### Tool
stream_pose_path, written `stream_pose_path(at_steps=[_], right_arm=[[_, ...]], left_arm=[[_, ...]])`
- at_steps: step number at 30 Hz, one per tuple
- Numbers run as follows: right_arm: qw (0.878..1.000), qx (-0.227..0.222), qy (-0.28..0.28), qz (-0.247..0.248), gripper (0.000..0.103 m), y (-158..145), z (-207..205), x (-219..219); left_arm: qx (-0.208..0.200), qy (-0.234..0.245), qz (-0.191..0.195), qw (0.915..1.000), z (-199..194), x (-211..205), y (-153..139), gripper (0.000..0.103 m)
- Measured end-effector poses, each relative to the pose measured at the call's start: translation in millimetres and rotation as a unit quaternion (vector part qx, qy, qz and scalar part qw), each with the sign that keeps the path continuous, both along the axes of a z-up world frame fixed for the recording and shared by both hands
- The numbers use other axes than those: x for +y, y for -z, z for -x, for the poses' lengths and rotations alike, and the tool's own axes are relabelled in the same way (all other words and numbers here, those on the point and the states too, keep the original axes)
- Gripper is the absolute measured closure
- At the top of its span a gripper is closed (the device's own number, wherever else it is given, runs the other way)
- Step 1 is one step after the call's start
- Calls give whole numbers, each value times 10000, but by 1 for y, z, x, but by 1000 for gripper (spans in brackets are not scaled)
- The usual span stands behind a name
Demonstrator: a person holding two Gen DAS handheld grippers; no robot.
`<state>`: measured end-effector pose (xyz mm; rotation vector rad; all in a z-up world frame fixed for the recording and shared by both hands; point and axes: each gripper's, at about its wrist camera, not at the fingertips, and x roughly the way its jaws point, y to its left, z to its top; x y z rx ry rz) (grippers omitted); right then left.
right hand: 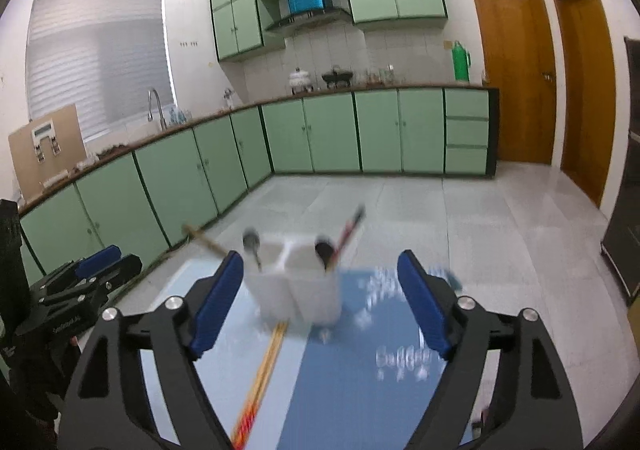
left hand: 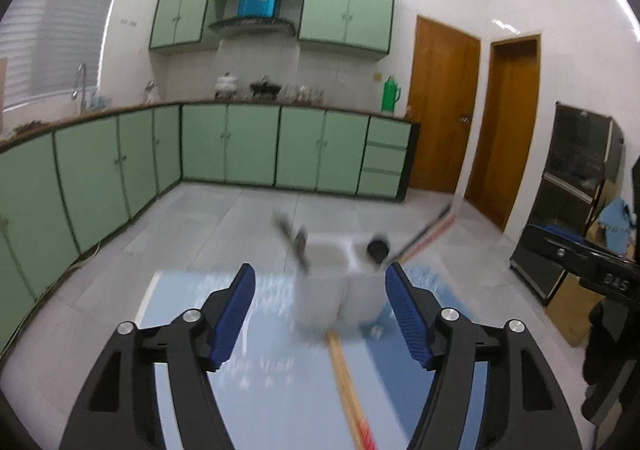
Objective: Organize utensils
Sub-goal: 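Move both tools back down to the red chopsticks on the mat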
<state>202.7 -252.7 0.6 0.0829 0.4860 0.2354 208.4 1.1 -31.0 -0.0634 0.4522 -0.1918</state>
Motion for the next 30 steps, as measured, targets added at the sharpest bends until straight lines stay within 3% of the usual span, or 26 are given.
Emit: stream_pose_path(at_steps=[3, 11, 23, 30], right_arm=[[9996, 248, 52, 86, 18, 32, 19, 5], [9967, 779, 22, 242, 17, 97, 44, 34], [9872, 1513, -193, 474, 17, 158, 58, 64], [9809, 1792, -342, 678, 17, 181, 61, 81]], left_arm=[[311, -81, -102, 9994, 13, 3, 31, 33], [955, -207, -358, 9946, 37, 4, 104, 33], [1605, -241, -683, 9844, 41, 10, 146, 32], [1749, -260, -754, 9813, 45, 12, 157, 31]])
